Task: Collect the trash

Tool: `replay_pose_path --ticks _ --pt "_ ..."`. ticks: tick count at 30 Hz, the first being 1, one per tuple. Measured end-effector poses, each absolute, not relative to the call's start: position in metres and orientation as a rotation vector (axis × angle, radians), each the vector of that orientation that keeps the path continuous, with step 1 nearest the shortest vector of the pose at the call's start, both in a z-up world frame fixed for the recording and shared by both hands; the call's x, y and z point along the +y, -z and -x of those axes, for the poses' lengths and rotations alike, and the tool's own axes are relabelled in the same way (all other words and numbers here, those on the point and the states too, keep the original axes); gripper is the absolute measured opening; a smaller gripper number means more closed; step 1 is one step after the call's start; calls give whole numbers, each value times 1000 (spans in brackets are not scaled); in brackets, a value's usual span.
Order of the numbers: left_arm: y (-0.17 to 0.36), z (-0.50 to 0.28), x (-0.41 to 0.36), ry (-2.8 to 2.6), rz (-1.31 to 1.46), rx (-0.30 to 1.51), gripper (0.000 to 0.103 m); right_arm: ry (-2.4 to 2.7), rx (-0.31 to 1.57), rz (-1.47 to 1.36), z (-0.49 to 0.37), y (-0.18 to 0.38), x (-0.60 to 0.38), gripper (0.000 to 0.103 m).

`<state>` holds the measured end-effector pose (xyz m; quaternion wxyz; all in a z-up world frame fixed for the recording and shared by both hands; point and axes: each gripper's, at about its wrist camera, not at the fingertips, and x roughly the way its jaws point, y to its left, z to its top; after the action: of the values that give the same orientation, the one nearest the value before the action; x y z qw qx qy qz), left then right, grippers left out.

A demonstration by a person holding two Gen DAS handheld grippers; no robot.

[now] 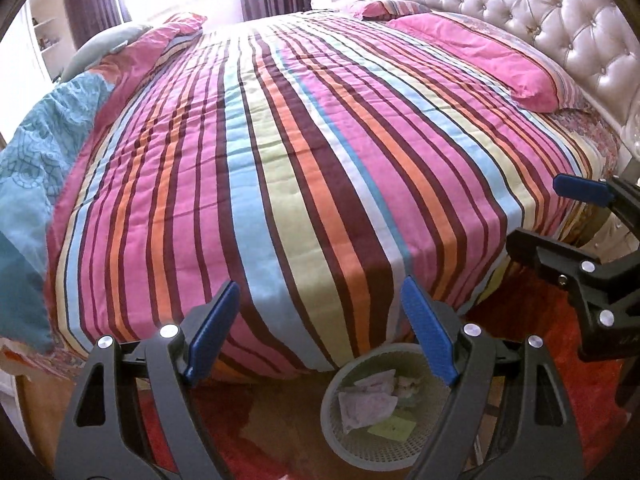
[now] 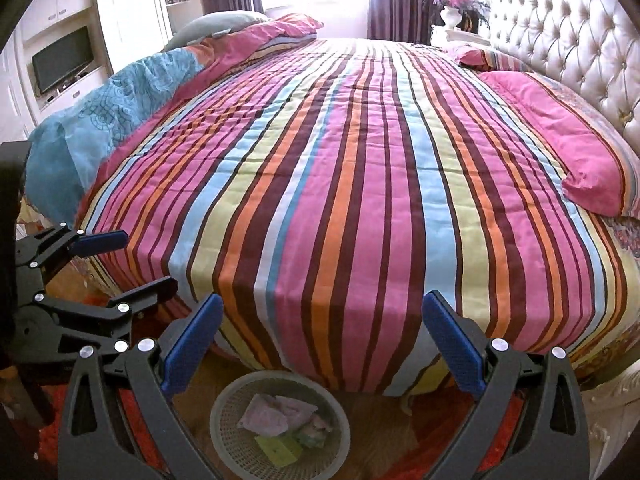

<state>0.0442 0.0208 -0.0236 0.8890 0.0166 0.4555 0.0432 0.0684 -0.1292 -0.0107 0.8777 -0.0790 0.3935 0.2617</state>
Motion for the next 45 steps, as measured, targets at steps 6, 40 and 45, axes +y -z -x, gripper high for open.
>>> replay_pose_path --ticks 6,40,45 --pt "25 -50 23 -93 -47 946 81 -539 822 165 -71 11 -128 95" --pt "8 -44 22 -118 -73 920 81 -533 797 184 -64 -3 -128 95" --pt "11 -44 26 -129 -69 933 81 -536 801 193 -63 -1 -125 95"
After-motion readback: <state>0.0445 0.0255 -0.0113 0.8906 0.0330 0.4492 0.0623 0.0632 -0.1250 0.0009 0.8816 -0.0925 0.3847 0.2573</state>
